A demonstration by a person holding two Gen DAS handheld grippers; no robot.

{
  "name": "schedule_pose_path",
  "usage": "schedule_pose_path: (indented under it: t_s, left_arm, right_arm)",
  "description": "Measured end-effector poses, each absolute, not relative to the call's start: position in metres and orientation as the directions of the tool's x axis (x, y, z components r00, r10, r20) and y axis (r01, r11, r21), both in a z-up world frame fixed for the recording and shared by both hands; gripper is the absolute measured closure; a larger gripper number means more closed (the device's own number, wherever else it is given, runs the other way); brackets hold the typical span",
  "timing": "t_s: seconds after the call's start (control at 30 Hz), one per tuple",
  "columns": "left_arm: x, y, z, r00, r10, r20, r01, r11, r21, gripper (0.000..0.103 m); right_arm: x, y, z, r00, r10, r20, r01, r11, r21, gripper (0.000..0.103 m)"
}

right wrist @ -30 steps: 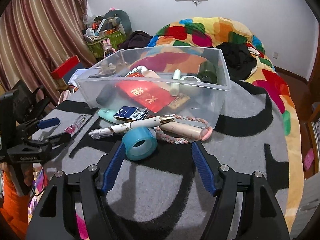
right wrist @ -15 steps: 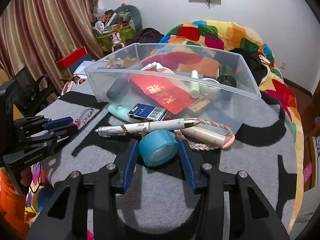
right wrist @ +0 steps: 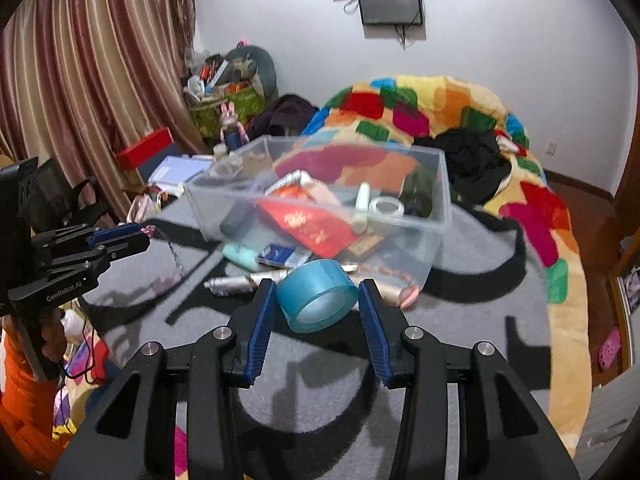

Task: Organize objects
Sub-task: 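Lower the keychain into the clear box while the right drops the blue tape roll in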

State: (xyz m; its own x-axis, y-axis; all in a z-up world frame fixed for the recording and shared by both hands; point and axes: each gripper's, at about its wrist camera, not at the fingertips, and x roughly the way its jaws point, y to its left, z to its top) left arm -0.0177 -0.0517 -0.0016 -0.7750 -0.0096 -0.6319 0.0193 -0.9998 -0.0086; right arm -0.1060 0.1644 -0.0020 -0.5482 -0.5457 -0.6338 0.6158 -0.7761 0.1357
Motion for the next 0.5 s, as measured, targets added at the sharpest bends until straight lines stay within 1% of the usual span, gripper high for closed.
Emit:
schedule_pose_path:
  t_s: [0.27, 0.5]
  left_arm:
    - [-0.024, -0.056, 0.033, -0.828, 0.006, -0.561, 0.026, -0.998, -0.049, 0.082]
    - [-0.031, -0.054, 0.062, -0.877, 0.012, -0.481, 0.013, -0.999, -0.048, 0.082]
  right_arm:
    - [-0.104, 0.166, 0.031, -0.604, -0.567, -0.561, 0.615, -0.779, 0.125, 0.064]
    - [-0.115, 0.162, 0.046, -0.636, -0.560, -0.531, 0.604, -0.789, 0.109, 0.064]
